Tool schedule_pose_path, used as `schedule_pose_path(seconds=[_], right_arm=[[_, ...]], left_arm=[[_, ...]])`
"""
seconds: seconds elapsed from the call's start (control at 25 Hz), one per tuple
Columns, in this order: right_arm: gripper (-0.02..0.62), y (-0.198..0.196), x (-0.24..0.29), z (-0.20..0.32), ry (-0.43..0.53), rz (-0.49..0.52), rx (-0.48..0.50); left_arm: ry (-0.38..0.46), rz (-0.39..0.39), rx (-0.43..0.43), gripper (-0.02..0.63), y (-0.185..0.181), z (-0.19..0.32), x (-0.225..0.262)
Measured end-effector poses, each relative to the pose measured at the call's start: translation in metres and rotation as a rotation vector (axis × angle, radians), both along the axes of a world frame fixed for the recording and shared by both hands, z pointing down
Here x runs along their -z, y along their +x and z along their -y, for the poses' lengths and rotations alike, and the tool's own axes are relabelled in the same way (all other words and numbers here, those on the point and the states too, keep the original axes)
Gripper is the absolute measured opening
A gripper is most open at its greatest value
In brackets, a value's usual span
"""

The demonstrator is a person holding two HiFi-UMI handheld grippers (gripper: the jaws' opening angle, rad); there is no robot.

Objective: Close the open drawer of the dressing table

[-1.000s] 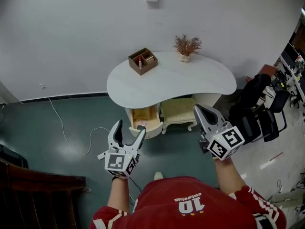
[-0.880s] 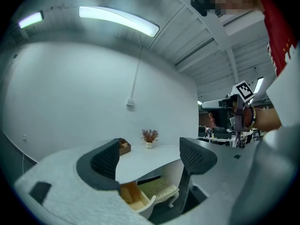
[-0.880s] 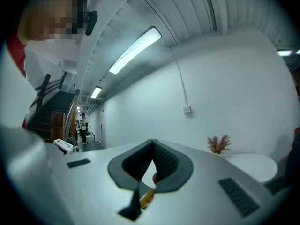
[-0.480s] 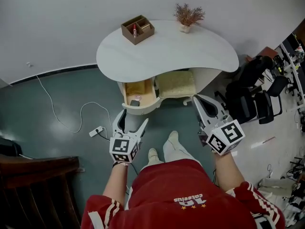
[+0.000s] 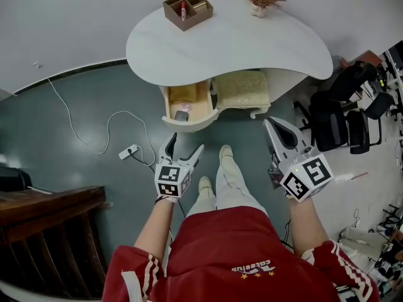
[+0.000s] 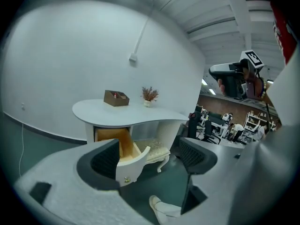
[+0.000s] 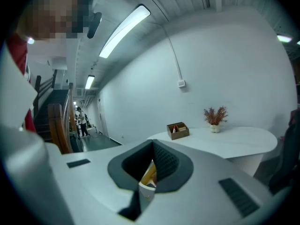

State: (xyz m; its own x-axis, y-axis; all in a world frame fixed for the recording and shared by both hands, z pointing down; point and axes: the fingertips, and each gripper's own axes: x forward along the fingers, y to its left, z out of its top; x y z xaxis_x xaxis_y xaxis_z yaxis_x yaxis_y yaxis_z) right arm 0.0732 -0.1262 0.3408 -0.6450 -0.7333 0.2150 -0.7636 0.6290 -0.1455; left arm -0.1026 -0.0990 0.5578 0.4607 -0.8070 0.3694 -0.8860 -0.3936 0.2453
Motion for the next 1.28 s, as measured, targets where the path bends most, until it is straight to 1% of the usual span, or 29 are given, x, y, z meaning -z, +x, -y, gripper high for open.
schedule_pose_path(seconds=[0.08, 0.16, 0.32, 0.44, 0.52, 0.72, 0.84, 0.96, 1.08, 1.2, 1.28], right_arm=[[0.006, -0.002, -0.01, 0.005, -0.031, 0.029, 0.004], [0.006, -0.006, -0.02, 0.01, -0.053, 0.045, 0.014], [0.006, -0.016, -0.04, 0.026, -0.09, 0.062, 0.039], [0.006, -0.02, -0.053, 0.037, -0.115, 0.065, 0.058], [0.006, -0.023, -0.062, 0.044, -0.132, 0.069, 0.071], [0.006, -0.031, -0.092, 0.067, -0.171, 0.082, 0.081], [0.006, -0.043, -0.119, 0.076, -0.2, 0.091, 0.103], [0.005, -0.048, -0.148, 0.081, -0.233, 0.081, 0.121], [0.006, -0.05, -0.169, 0.089, -0.241, 0.074, 0.124], [0.006, -0.046, -0.194, 0.101, -0.236, 0.044, 0.097], [0.006, -0.044, -0.215, 0.107, -0.248, 0.02, 0.074]], left_arm=[[-0.029, -0.028, 0.002, 0.402, 0.004, 0.002, -0.014], [-0.046, -0.032, 0.005, 0.402, 0.007, 0.004, -0.025], [-0.085, 0.006, 0.009, 0.402, 0.01, 0.011, -0.05], [-0.13, -0.001, 0.04, 0.402, 0.009, 0.017, -0.074], [-0.155, 0.009, 0.056, 0.402, 0.006, 0.02, -0.091], [-0.218, 0.036, 0.062, 0.402, 0.007, 0.027, -0.13], [-0.244, 0.052, 0.077, 0.402, 0.002, 0.03, -0.147], [-0.264, 0.047, 0.104, 0.402, 0.002, 0.036, -0.163], [-0.273, 0.044, 0.124, 0.402, 0.003, 0.045, -0.18], [-0.293, 0.049, 0.141, 0.402, 0.004, 0.053, -0.201], [-0.319, 0.043, 0.156, 0.402, 0.004, 0.054, -0.215]])
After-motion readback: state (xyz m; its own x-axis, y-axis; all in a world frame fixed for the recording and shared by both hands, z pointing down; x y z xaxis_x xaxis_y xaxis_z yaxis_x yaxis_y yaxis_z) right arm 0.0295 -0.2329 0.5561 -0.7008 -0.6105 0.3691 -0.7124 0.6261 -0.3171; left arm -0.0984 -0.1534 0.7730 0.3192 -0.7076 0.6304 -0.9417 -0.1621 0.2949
